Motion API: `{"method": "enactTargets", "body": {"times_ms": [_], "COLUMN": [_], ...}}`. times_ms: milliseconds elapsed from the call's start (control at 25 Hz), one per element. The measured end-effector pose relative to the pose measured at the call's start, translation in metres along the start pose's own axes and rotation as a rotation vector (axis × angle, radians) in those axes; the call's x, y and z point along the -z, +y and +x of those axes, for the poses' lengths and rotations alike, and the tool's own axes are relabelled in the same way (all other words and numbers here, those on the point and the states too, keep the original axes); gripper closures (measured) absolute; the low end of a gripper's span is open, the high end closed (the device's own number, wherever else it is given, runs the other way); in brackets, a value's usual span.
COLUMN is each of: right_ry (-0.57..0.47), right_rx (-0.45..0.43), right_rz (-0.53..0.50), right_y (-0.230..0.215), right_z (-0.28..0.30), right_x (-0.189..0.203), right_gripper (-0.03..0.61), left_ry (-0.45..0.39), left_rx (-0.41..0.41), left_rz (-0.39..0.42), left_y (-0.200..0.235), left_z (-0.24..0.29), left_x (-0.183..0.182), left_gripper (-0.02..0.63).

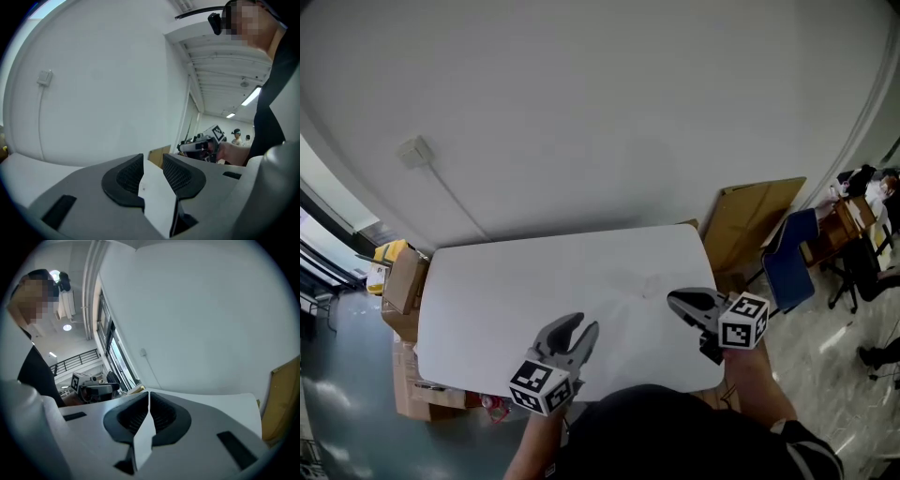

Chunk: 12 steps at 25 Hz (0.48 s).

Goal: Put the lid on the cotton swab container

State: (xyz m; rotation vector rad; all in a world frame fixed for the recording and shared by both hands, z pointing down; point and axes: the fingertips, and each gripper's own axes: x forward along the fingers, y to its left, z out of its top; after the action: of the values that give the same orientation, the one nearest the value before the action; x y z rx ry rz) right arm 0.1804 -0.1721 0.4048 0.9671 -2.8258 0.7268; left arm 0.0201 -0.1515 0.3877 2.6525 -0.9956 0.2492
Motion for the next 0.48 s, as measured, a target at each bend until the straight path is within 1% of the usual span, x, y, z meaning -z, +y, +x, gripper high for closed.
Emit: {"method": "enactTargets", "body": {"times_ms": [160, 240, 360, 480], "right_ry": [-0.081, -0.112, -0.169, -0.232], "right_rx": [-0.008, -0.016, -0.018, 0.007], "right_rz": [-0.056, -0.100, -0.178, -0.251], "right_y": [0.050, 0.072, 0.102, 0.125], "right_z": [0.000, 0.003, 0.008, 0.016], "right_x": [-0.033, -0.048, -0.064, -0.068], "right_gripper": [0.561, 0.561, 0.561, 0.561], "left_ry": [-0.044, -0.057, -0.066, -0.088], "left_rx": [0.063, 0.081, 0.071, 0.046], "left_rz": [0.018, 0.044, 0.092, 0.105], "left_y": [-0.010, -0.012, -0.009, -0.003], "left_z": [-0.022, -0.032, -0.045, -0.056], "left_x": [-0.025, -0.036, -0.048, -0.057], "left_gripper": [0.486, 0.491, 0.500, 0.509]}}
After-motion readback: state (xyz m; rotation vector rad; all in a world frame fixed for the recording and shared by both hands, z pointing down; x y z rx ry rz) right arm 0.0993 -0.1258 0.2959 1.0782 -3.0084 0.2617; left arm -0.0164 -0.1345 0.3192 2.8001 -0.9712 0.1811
